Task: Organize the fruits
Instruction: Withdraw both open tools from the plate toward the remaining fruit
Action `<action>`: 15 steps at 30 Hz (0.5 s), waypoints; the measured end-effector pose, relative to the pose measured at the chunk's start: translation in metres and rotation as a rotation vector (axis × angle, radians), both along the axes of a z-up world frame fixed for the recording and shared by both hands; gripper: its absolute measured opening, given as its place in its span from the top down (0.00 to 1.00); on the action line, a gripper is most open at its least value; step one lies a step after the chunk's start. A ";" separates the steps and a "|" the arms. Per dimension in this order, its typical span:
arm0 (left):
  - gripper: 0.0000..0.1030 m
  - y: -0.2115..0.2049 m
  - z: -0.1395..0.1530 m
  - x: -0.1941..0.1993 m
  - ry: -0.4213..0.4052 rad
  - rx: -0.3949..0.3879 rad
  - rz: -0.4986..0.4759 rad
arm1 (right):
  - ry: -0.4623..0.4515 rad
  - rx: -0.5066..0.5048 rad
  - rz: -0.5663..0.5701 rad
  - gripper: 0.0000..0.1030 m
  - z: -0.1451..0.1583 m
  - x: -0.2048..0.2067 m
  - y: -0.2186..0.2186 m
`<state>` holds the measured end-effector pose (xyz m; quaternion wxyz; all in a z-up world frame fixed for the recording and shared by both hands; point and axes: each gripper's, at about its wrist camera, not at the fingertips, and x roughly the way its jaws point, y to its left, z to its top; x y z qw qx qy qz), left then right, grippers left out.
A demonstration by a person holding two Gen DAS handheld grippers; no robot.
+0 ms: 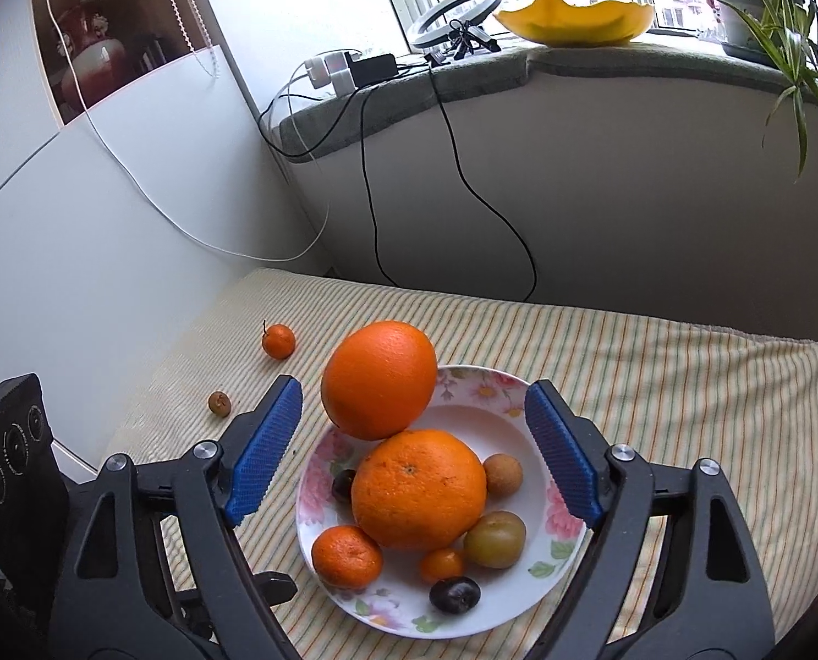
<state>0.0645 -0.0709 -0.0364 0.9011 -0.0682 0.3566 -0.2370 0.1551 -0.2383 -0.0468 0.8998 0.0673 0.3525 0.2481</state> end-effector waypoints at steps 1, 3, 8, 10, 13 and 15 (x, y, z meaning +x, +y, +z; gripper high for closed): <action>0.34 0.005 0.000 -0.001 -0.001 0.000 0.010 | -0.006 -0.006 0.002 0.15 0.002 0.000 0.003; 0.34 0.015 -0.001 -0.001 0.002 -0.001 0.040 | -0.017 -0.024 0.006 0.12 0.005 0.000 0.010; 0.34 0.045 -0.006 0.004 0.031 -0.013 0.122 | -0.037 -0.096 0.036 0.11 0.011 0.001 0.037; 0.34 0.058 -0.007 0.005 0.035 -0.019 0.149 | -0.037 -0.126 0.057 0.11 0.012 0.002 0.050; 0.34 0.078 -0.010 0.006 0.035 -0.016 0.191 | -0.033 -0.130 0.096 0.11 0.011 0.004 0.068; 0.34 0.089 -0.012 0.008 0.040 -0.018 0.220 | -0.022 -0.123 0.119 0.11 0.010 0.007 0.080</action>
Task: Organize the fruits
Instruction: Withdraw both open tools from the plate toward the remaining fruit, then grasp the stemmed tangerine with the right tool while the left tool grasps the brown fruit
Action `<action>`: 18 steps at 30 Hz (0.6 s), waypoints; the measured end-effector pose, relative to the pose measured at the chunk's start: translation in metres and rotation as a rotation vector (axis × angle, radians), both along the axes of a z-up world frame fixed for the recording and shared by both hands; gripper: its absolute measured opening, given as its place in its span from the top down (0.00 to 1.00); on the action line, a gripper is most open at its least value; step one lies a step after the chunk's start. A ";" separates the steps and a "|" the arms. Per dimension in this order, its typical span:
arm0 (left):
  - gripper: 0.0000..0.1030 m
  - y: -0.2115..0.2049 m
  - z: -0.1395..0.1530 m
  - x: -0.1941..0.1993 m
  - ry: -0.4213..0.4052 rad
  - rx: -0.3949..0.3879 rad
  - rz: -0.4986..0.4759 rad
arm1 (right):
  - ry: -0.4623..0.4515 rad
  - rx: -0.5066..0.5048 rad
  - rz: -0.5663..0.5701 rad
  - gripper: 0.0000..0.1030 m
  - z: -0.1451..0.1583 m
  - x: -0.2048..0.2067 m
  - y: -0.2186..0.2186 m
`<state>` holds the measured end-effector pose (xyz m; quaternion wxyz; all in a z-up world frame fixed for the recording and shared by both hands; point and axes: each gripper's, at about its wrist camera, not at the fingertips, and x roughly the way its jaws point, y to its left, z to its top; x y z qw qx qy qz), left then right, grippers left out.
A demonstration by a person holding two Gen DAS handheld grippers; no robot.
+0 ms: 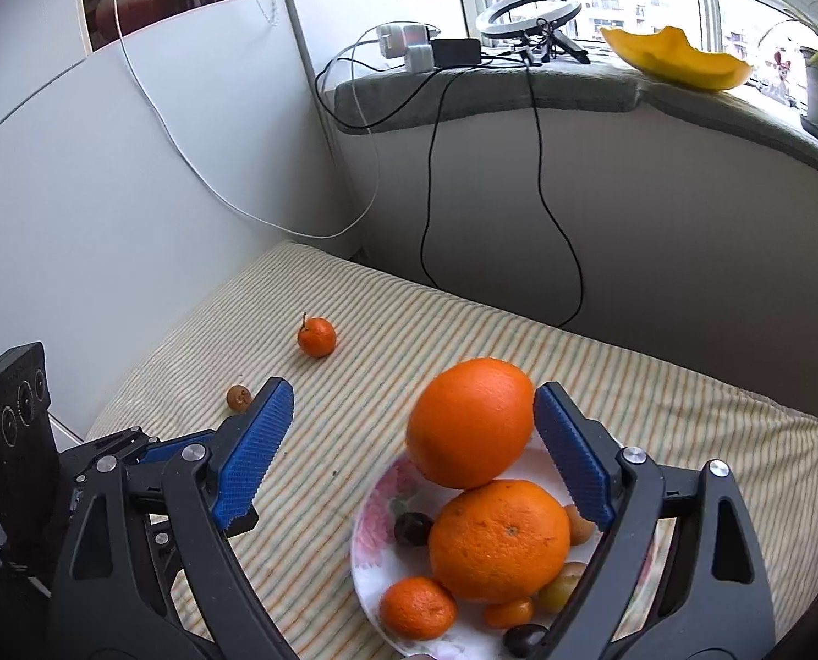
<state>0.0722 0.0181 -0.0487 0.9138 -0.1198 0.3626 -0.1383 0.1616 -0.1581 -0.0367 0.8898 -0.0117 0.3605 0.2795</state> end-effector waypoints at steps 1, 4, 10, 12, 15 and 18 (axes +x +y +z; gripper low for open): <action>0.34 0.006 -0.002 0.001 0.004 -0.002 0.012 | 0.007 0.003 0.013 0.11 -0.001 0.002 0.006; 0.35 0.023 -0.006 0.005 0.012 -0.002 0.048 | 0.027 0.007 0.038 0.11 -0.002 0.009 0.024; 0.39 0.053 -0.015 0.011 0.031 -0.002 0.113 | 0.086 0.005 0.088 0.11 -0.008 0.027 0.060; 0.45 0.060 -0.019 0.013 0.041 0.001 0.126 | 0.117 -0.002 0.101 0.12 -0.012 0.035 0.073; 0.50 0.069 -0.026 0.018 0.063 0.000 0.135 | 0.160 -0.004 0.119 0.14 -0.019 0.046 0.090; 0.57 0.074 -0.033 0.025 0.085 0.008 0.133 | 0.195 -0.016 0.132 0.16 -0.028 0.056 0.107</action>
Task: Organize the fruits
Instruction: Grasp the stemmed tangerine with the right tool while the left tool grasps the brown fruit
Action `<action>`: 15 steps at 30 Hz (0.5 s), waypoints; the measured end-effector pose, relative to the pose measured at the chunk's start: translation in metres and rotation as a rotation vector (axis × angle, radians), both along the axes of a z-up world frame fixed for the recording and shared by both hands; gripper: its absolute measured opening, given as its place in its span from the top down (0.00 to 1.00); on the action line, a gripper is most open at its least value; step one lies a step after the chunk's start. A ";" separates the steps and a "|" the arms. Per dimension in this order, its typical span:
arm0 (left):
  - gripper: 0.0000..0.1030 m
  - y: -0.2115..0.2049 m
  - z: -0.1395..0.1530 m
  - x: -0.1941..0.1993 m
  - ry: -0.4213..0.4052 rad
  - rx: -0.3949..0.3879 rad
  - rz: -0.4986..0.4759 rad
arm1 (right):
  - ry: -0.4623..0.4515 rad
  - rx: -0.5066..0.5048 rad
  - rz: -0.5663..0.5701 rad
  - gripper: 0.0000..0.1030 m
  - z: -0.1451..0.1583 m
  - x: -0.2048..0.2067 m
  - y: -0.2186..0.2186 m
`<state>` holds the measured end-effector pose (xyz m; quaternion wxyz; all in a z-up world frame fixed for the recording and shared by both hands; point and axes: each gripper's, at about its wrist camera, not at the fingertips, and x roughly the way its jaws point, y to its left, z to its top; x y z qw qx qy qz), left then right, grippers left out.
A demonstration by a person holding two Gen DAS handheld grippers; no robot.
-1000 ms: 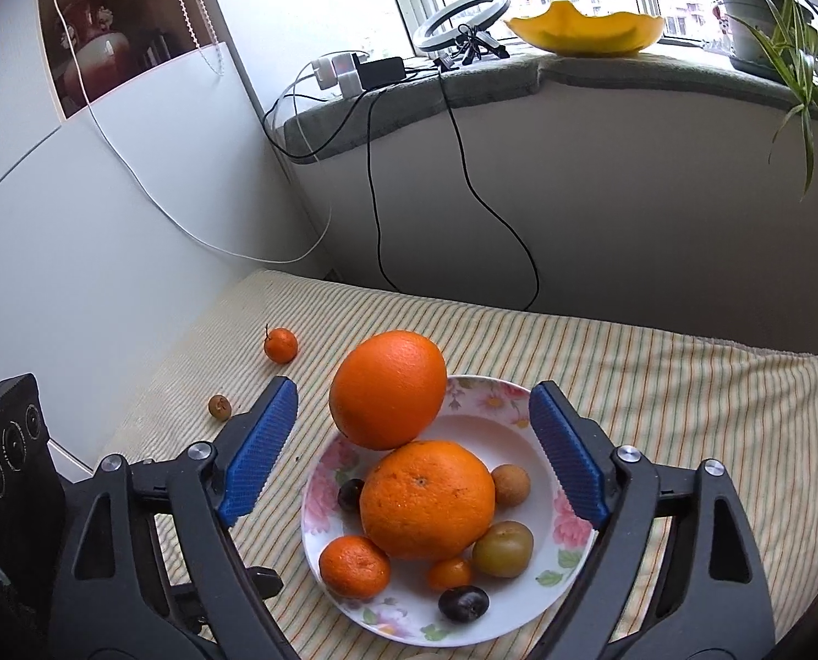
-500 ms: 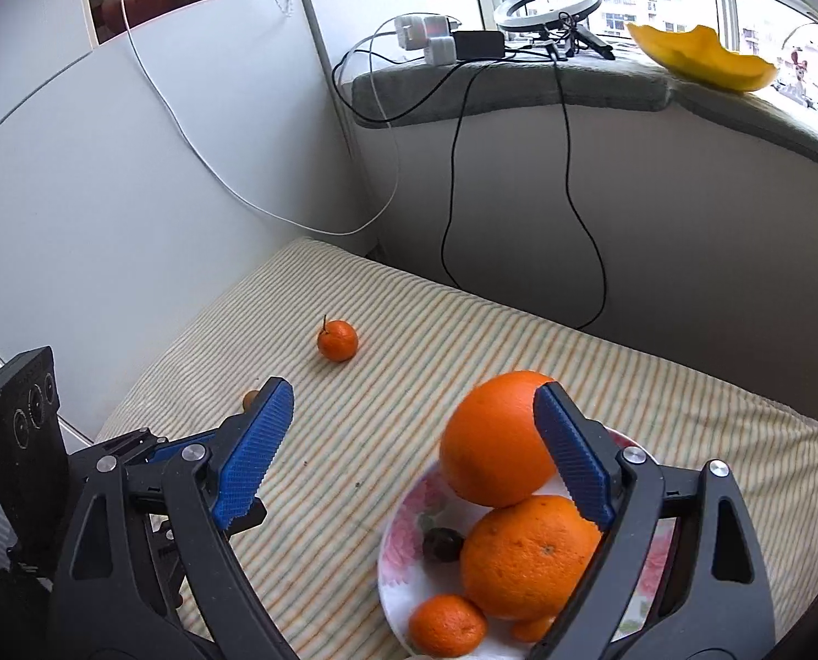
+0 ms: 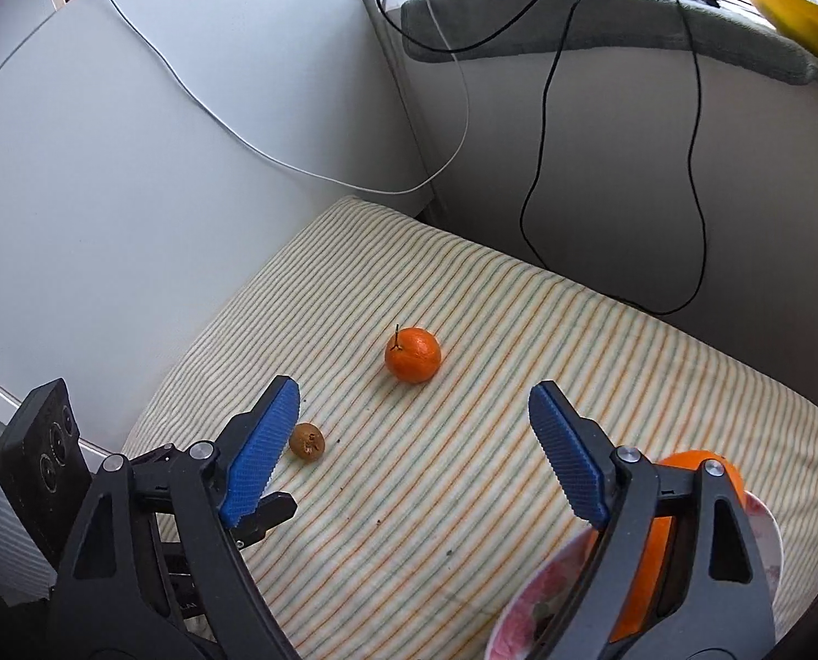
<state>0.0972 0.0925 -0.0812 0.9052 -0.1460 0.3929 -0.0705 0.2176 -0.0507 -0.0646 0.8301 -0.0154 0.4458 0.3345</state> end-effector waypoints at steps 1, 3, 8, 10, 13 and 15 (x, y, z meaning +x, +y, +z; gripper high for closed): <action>0.58 0.001 -0.002 0.002 0.007 0.001 -0.001 | 0.009 -0.006 0.004 0.21 -0.003 0.003 0.005; 0.60 0.002 -0.007 0.007 0.023 0.008 -0.001 | 0.042 -0.019 0.013 0.25 -0.011 0.011 0.017; 0.63 0.005 -0.014 0.015 0.046 0.009 0.005 | 0.092 -0.067 0.018 0.26 -0.030 0.028 0.041; 0.64 0.006 -0.016 0.017 0.050 0.010 0.008 | 0.108 -0.086 0.023 0.31 -0.038 0.034 0.049; 0.64 0.008 -0.018 0.019 0.054 0.012 0.014 | 0.119 -0.120 0.023 0.33 -0.047 0.039 0.060; 0.64 0.008 -0.019 0.020 0.059 0.012 0.012 | 0.116 -0.142 0.025 0.33 -0.053 0.041 0.064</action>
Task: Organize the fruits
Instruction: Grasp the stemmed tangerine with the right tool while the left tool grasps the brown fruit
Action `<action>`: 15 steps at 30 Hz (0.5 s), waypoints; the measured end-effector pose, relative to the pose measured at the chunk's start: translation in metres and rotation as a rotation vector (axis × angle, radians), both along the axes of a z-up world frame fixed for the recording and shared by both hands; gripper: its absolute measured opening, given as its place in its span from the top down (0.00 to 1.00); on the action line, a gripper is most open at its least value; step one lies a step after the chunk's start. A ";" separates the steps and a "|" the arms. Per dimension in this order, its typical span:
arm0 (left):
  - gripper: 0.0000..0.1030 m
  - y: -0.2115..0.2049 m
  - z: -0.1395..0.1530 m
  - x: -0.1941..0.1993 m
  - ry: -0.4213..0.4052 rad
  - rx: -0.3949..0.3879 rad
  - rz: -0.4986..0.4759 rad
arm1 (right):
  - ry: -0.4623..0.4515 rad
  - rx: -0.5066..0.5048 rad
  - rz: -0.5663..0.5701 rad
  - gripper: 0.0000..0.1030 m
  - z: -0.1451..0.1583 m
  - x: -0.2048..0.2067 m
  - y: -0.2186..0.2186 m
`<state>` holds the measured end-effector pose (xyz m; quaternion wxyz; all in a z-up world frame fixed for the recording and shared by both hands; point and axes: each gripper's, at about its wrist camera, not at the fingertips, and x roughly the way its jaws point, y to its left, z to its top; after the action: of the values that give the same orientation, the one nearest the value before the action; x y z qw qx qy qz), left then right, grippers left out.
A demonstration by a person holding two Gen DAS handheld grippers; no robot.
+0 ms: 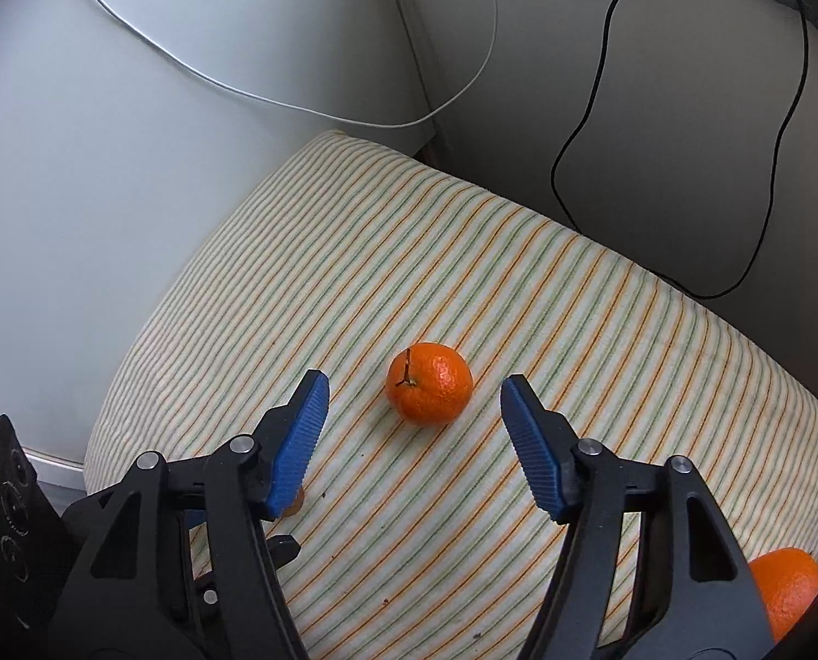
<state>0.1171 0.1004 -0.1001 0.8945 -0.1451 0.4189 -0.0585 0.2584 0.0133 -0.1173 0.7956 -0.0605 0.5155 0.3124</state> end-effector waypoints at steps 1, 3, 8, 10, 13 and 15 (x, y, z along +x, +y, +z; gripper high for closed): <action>0.64 0.000 -0.001 0.000 0.001 0.002 0.000 | -0.008 -0.015 -0.001 0.33 -0.002 0.000 0.002; 0.64 0.001 -0.003 0.000 0.007 0.006 0.000 | -0.012 -0.032 -0.008 0.33 -0.007 0.003 0.006; 0.64 0.000 -0.009 0.004 0.020 0.011 0.003 | -0.014 -0.061 -0.020 0.38 -0.016 0.012 0.012; 0.66 -0.001 -0.009 0.005 0.022 0.014 0.003 | -0.007 -0.072 -0.019 0.43 -0.021 0.014 0.016; 0.71 -0.003 -0.009 0.006 0.023 0.016 0.006 | 0.005 -0.069 -0.015 0.43 -0.028 0.019 0.020; 0.75 -0.003 -0.009 0.006 0.022 0.017 0.011 | 0.004 -0.067 -0.008 0.49 -0.029 0.021 0.025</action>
<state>0.1227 0.0976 -0.1094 0.8912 -0.1406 0.4286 -0.0485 0.2790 0.0383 -0.1462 0.7935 -0.0844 0.5274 0.2918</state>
